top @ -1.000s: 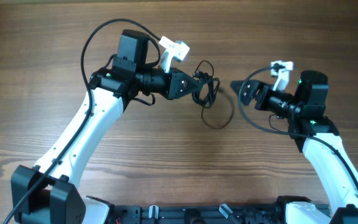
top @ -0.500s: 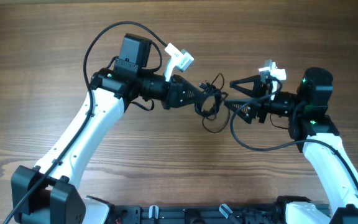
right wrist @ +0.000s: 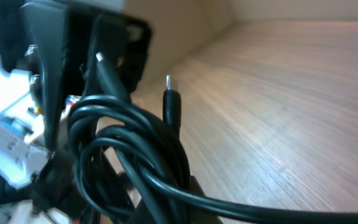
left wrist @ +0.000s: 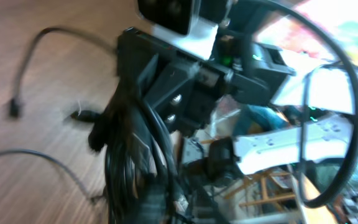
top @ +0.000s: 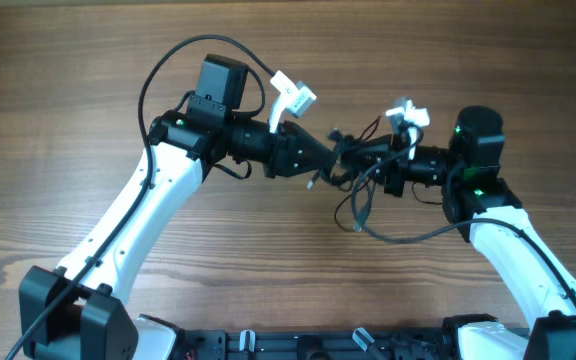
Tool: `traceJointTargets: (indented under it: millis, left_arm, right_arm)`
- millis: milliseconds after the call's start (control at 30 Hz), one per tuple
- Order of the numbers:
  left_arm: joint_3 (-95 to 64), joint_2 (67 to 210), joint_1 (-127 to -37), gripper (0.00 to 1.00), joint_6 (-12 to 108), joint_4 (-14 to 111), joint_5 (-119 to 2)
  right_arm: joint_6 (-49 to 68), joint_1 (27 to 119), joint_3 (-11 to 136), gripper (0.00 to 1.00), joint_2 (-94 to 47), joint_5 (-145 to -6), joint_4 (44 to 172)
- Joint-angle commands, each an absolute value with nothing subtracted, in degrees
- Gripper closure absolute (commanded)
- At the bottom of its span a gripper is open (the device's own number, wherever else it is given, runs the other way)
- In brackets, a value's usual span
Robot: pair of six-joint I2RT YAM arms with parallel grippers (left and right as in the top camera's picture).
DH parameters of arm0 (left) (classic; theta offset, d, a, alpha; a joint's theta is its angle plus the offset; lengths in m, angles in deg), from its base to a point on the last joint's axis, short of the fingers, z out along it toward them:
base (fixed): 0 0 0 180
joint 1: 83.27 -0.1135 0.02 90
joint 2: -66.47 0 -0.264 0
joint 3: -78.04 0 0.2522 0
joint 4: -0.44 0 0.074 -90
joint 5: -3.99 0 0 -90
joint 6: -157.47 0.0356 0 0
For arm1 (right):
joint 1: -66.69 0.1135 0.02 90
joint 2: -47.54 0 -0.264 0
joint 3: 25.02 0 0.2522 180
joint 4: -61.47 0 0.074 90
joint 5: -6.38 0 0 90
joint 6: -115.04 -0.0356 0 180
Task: Untangle cables
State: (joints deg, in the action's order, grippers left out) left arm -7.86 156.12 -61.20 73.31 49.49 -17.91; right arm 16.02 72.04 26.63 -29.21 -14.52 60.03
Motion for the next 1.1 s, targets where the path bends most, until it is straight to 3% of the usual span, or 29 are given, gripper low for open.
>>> traceJointTargets:
  millis: [0,67,133,267,500,667,900,933,967,1067]
  left_arm:
    - [-8.5,154.7,-61.0,0.14,65.7,49.3,-33.6]
    - [-8.5,154.7,-61.0,0.0,60.6,48.8,-38.6]
    - [-8.5,154.7,-61.0,0.0,55.6,48.1,-42.3]
    - [-8.5,154.7,-60.0,0.16,47.8,47.5,-48.8]
    - [-8.5,154.8,-52.5,0.28,41.8,40.3,-58.9]
    - [-8.5,155.0,-49.0,0.43,33.1,39.9,-70.5]
    - [-8.5,159.8,-49.0,0.64,25.8,37.0,-72.4]
    - [-8.5,160.0,-49.0,0.73,24.7,36.0,-72.4]
    - [-8.5,160.0,-49.0,0.92,24.1,35.2,-72.4]
    - [-8.5,160.0,-49.4,0.96,25.1,34.0,-73.5]
  right_arm:
    - [-10.1,70.4,26.9,0.96,-29.9,-25.3,57.3]
    - [-20.3,70.4,26.9,0.96,-29.9,-31.6,58.0]
    - [-27.3,70.4,26.9,0.96,-29.9,-34.7,57.8]
    - [-37.6,70.6,26.9,0.96,-29.9,-34.0,57.7]
    - [-39.5,71.7,26.9,0.96,-29.9,-32.1,58.2]
    - [-39.6,71.7,26.9,0.96,-29.9,-31.9,58.2]
    - [-39.5,71.7,26.9,0.96,-29.9,-28.8,58.2]
    - [-39.4,71.7,26.9,0.96,-29.9,-28.9,58.1]
    - [-39.4,71.7,26.9,0.95,-29.9,-28.9,58.1]
    - [-31.2,71.7,26.9,0.76,-29.9,-30.6,58.1]
